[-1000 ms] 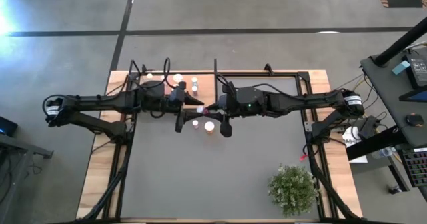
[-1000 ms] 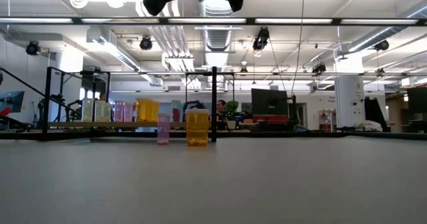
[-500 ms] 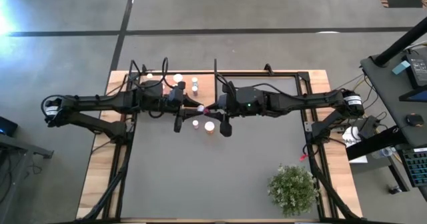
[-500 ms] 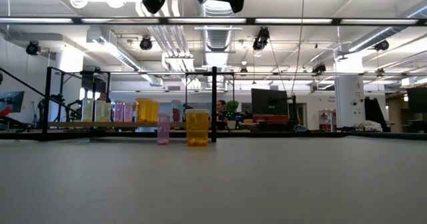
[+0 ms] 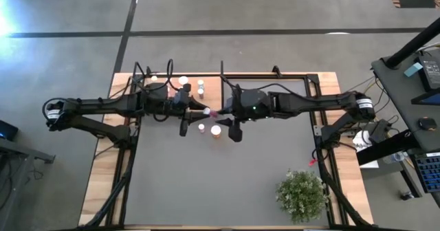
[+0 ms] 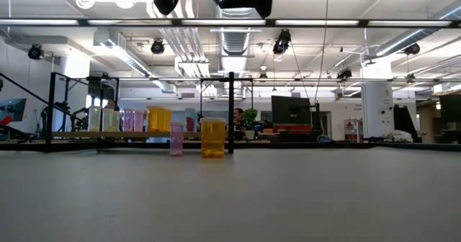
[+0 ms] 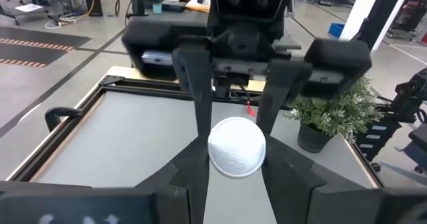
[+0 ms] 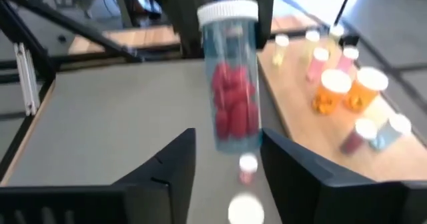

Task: Pick and place medicine bottles onto shelf by color
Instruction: Put the blue pill bottle on the shelf aligned with the other blue pill bottles

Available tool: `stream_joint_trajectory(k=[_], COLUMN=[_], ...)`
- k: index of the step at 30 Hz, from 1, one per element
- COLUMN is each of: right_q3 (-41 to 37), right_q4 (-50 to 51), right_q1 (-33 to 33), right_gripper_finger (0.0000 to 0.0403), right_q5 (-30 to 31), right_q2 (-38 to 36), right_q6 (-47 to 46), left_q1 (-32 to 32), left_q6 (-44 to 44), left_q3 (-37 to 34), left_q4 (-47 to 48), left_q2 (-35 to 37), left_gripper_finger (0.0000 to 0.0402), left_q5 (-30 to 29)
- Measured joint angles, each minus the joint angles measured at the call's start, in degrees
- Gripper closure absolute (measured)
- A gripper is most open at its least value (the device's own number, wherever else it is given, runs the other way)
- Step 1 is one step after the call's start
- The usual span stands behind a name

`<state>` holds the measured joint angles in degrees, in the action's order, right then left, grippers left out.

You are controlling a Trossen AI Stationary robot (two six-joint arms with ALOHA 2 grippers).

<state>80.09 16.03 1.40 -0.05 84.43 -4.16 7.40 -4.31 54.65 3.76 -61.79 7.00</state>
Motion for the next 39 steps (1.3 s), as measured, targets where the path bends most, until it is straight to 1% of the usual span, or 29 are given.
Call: stream_joint_trajectory(k=[5,8,10,15,19,21,23,25,27,30,32,35,39], right_q3=[6.66,10.34,11.71,12.04,11.22,10.1,7.71,3.74,-1.61,-11.3,-17.83,-26.68,-35.97], right_q4=[17.08,26.24,30.22,35.42,37.2,36.85,34.98,31.21,25.0,15.33,8.99,-0.24,-13.53], right_q1=[-0.01,-0.01,-0.01,-0.01,-0.01,-0.01,-0.01,-0.01,-0.01,-0.01,-0.01,-0.01,-0.01], right_gripper_finger=[0.0208,0.0196,0.0192,0.0196,0.02,0.02,0.02,0.02,0.02,0.02,0.02,0.02,0.02], right_q5=[-0.17,-0.14,-0.08,0.06,0.12,0.23,0.21,0.17,0.17,0.03,-0.04,-0.15,-0.15], right_q2=[-0.52,-0.98,-1.72,-5.19,-9.11,-11.16,-13.49,-16.22,-19.16,-23.69,-26.72,-31.3,-36.58], right_q6=[-1.27,-0.92,-0.9,-0.49,-0.22,1.19,3.33,4.41,4.64,4.67,3.73,1.6,-0.83], left_q1=[0.0,0.04,0.15,0.15,0.2,0.52,1.09,1.65,2.03,2.04,2.03,2.03,2.36], left_q6=[-0.03,-2.77,-4.34,-7.23,-7.82,-9.94,-12.06,-13.29,-13.45,-13.54,-13.56,-14.27,-16.29], left_q3=[0.0,0.02,0.02,0.64,1.62,2.71,4.19,6.04,7.43,8.78,8.84,8.57,8.49], left_q4=[0.06,0.02,0.79,3.06,4.76,6.59,10.83,15.5,20.13,24.06,24.49,24.77,25.74], left_q2=[-0.01,-0.58,-1.17,-4.91,-8.35,-9.88,-11.17,-12.28,-13.08,-13.96,-14.33,-15.35,-18.12], left_gripper_finger=[0.0296,0.0296,0.0296,0.0295,0.0295,0.0295,0.0295,0.0295,0.0295,0.0295,0.0295,0.0295,0.0295], left_q5=[-0.1,-1.59,-3.27,-4.81,-9.2,-11.25,-12.74,-14.5,-16.9,-21.13,-22.66,-22.81,-22.92])
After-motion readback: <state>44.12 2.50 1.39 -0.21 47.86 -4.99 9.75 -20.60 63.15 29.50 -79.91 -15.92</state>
